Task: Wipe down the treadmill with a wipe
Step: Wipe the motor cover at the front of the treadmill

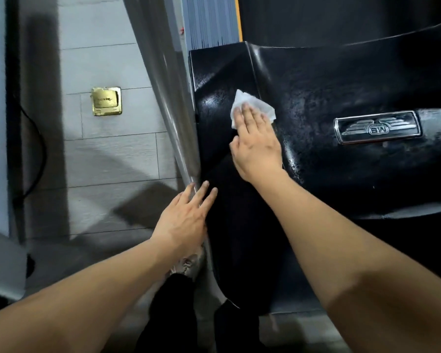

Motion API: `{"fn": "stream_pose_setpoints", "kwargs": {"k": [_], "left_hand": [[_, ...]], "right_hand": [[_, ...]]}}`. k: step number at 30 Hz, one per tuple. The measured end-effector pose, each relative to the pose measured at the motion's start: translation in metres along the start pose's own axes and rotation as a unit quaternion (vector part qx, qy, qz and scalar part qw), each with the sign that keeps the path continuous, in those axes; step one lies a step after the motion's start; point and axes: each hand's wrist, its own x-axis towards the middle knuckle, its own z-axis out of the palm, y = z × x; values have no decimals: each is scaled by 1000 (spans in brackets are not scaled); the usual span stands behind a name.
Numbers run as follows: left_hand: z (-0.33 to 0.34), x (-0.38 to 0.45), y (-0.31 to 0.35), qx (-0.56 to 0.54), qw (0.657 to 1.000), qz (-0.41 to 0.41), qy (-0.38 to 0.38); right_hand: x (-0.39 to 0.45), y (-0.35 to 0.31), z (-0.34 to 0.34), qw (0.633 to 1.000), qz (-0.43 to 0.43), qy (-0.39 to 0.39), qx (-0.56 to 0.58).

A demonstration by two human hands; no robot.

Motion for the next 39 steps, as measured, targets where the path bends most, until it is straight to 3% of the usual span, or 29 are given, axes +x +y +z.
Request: {"fn": "stream_pose_setpoints", "kwargs": {"k": [3, 9, 11, 14, 18, 24, 27, 33, 35, 39], "left_hand": [[-6, 6, -11, 6, 1000, 14, 21], [-19, 3, -37, -20, 988, 91, 120], [-19, 2, -46, -48, 989, 96, 105], [-14, 4, -54, -59, 988, 112, 83], [-10, 9, -57, -75, 984, 127, 96], [-11, 14, -61, -111, 976, 158, 102], [-12, 16, -53, -98, 972, 184, 107], [-4, 21, -42, -70, 978, 179, 86], [-2, 22, -43, -57, 978, 182, 81], [-3, 19, -38, -59, 982, 167, 66]], "right_hand": [[-22, -12, 10, 999, 13, 31, 15], [-110, -41, 43, 987, -156, 0, 45], [-106, -31, 39, 992, -112, 24, 49], [-75, -17, 25, 993, 33, 110, 36], [-67, -35, 28, 986, 121, 114, 31], [-205, -116, 76, 996, 53, 26, 63], [-201, -104, 74, 990, 96, 61, 84], [-100, -29, 28, 965, 213, 136, 64], [-116, -44, 39, 962, 226, 138, 61], [-233, -125, 92, 979, 156, 103, 79]]}}
